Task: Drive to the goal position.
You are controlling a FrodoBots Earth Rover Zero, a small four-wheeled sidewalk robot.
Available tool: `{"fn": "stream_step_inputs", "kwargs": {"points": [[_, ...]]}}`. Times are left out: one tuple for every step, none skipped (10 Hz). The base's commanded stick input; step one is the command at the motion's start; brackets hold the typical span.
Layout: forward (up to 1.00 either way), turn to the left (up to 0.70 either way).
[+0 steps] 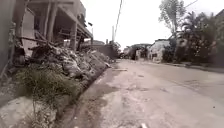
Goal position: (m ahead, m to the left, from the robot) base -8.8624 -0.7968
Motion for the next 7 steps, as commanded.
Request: {"fn": "stream_step_inputs", "kwargs": {"points": [[0.06,0.00],[0.06,0.00],[0.06,0.00],[0.06,0.00],[0.06,0.00],[0.06,0.00],[0.06,0.00]]}}
